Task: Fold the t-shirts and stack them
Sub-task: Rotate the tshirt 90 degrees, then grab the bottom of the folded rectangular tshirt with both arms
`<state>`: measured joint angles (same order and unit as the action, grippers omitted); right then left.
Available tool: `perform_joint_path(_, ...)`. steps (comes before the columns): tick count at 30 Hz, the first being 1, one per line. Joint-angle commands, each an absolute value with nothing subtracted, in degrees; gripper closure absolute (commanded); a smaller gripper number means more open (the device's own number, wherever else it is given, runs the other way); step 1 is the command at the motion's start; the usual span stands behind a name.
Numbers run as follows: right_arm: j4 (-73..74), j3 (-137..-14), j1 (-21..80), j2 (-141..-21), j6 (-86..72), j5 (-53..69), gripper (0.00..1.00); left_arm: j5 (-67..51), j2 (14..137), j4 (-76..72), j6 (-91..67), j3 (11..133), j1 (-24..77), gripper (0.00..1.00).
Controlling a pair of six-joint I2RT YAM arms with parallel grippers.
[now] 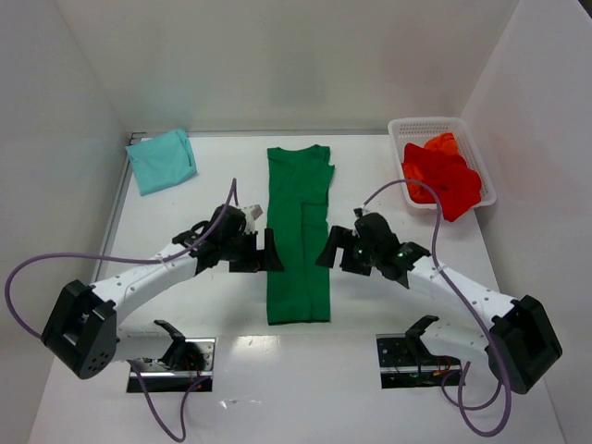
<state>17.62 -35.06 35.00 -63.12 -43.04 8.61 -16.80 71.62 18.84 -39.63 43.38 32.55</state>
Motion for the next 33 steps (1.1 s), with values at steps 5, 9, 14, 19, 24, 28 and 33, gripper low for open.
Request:
perform_joint_path(5, 16.7, -28.9, 42.9, -59.2, -52.7, 9.7, 0.09, -15.6, 68.7, 18.4, -44.8, 40.0, 36.3, 0.0)
perform_joint_path(9, 16.7, -27.4, 45.2, -56.8, -55.6, 11.1, 0.14, -16.2, 67.4, 19.0, -47.0, 38.5, 37.5, 0.0)
perform_joint_path(14, 19.4, -24.1, 46.6, -52.2, -57.8, 13.0, 0.22, -17.8, 63.5, 20.2, -50.0, 35.5, 38.4, 0.0)
perform_joint_path(19, 21.5, -20.9, 46.6, -47.4, -60.0, 14.2, 0.24, -19.0, 61.5, 20.5, -51.4, 33.8, 38.4, 0.03)
perform_joint_path(24, 21.5, -20.1, 47.7, -48.8, -60.6, 14.4, 0.24, -18.7, 65.4, 21.1, -50.9, 35.3, 40.0, 0.04)
perform_joint_path(28, 20.0, -21.3, 49.0, -53.1, -60.3, 13.6, 0.24, -17.1, 67.2, 21.4, -51.4, 36.0, 41.5, 0.05)
perform_joint_path(33, 19.4, -23.3, 50.0, -58.0, -59.2, 11.7, 0.26, -15.9, 67.5, 22.0, -51.9, 36.0, 41.7, 0.08)
